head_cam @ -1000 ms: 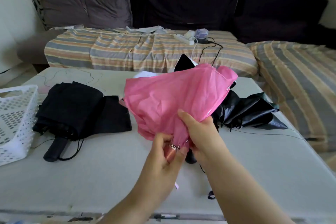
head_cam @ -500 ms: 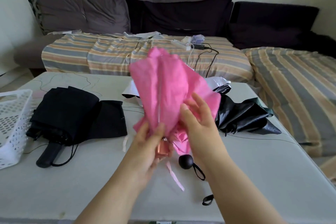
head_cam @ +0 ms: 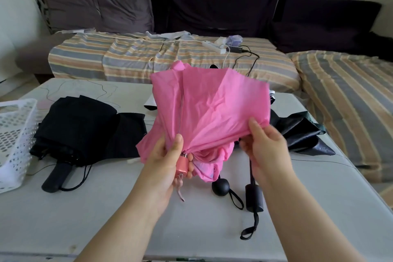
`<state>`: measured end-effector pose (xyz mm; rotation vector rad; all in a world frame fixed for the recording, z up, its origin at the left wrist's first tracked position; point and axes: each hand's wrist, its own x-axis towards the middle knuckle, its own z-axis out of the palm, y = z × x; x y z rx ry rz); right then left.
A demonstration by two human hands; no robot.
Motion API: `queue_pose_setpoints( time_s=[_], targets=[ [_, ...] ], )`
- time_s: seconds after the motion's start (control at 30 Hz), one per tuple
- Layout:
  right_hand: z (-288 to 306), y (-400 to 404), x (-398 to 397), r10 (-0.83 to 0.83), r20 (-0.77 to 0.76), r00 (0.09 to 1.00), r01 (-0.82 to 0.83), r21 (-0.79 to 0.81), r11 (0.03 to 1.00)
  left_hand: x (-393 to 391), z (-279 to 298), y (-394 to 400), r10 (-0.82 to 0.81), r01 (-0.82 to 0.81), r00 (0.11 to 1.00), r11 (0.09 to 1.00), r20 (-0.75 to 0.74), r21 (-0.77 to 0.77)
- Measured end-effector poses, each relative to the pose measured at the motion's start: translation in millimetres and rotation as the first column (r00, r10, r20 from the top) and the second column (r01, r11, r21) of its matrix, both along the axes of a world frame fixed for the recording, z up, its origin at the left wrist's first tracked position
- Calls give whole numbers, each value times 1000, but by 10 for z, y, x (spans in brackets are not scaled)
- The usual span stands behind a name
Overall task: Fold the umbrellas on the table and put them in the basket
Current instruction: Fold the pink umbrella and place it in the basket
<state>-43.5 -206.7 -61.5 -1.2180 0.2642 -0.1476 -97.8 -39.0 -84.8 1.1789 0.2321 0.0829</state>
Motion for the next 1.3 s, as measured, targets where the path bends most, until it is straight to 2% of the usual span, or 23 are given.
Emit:
queue_pose_setpoints(
  time_s=[0.1,0.2,0.27,0.4,0.6,0.7,0.77,0.87,0.93,0.97,1.03,1.1,1.2,1.3],
  targets=[
    [94,-82,-18,-24,193,981,-12,187,982,19,-17,5,117,-119,993,989,-29,-89],
    [101,-74,-62,114,231,966,-172,248,953,43,-30,42,170,-170,985,984,-13,-53],
    [101,-99,-62,184,218,958,-232,215,949,36,-31,69,146,-146,989,989,8,-2],
    [125,-161,-56,213,178,961,-224,41,974,-12,-58,61,100,-105,993,991,61,88],
    [124,-171,-43,139,66,988,-135,-57,989,-21,-106,42,109,-119,992,980,68,160],
    [145,-181,-42,139,31,990,-134,-139,981,-19,-129,59,132,-153,986,953,99,263],
    [143,-180,-43,75,44,996,-65,-194,979,-30,-116,51,128,-160,984,937,120,311],
    [180,-207,-64,-22,161,987,68,-282,957,-45,-105,41,124,-166,982,929,144,331],
    [213,-221,-90,-37,255,966,109,-271,956,-30,-111,42,151,-188,978,939,146,288],
    [218,-213,-103,-44,281,959,106,-212,971,-16,-116,46,169,-198,977,949,132,246],
    [199,-158,-118,-50,275,960,65,-46,997,17,-121,51,207,-217,975,967,84,136],
    [163,-101,-114,3,247,969,-14,41,999,34,-110,54,216,-221,975,971,61,95],
    [121,-94,-93,178,177,968,-170,-58,984,29,-111,58,206,-216,975,967,84,134],
    [85,-108,-64,179,111,978,-159,-169,973,7,-146,57,186,-199,979,960,79,196]
  ],
)
